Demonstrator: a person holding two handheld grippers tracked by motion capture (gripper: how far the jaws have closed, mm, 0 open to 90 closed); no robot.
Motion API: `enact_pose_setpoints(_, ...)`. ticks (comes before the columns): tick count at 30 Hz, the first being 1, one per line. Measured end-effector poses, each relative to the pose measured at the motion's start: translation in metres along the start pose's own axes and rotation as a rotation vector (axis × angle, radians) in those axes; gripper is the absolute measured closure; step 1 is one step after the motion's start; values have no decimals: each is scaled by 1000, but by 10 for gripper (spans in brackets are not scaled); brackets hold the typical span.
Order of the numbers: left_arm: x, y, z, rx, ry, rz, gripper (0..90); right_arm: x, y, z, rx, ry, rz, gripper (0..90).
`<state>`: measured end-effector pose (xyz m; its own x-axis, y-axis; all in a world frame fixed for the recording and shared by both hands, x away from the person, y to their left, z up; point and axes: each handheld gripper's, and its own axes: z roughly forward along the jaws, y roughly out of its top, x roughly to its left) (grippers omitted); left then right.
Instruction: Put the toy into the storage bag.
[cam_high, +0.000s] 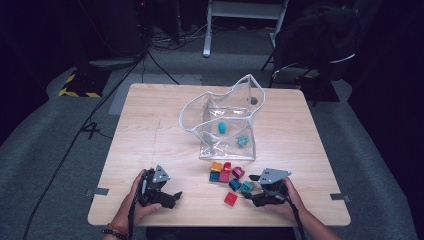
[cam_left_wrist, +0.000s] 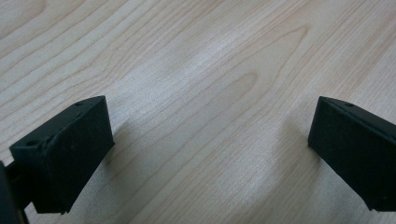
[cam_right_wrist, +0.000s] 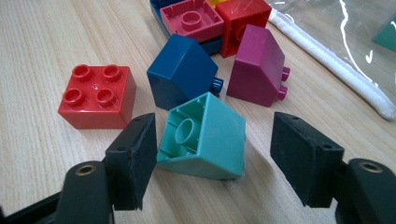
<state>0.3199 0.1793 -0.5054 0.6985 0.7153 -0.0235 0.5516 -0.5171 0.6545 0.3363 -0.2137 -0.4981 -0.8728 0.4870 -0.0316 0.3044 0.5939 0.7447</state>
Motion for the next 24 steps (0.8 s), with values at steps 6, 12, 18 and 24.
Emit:
enact_pose_setpoints(6, 0, 0, 0, 0, 0, 0, 2, -1, -3, 3, 5, -2, 7, 322)
enact_pose_setpoints(12, 0, 0, 0, 0, 0, 0, 2, -1, -4, 3, -14, 19, 11, 438)
enact_pose_setpoints(18, 0, 0, 0, 0, 0, 0, 2, -2, -5, 1, -13, 23, 11, 478)
enact_pose_setpoints(24, 0, 0, 0, 0, 0, 0, 2, -5, -7, -4, -11, 12, 16, 479)
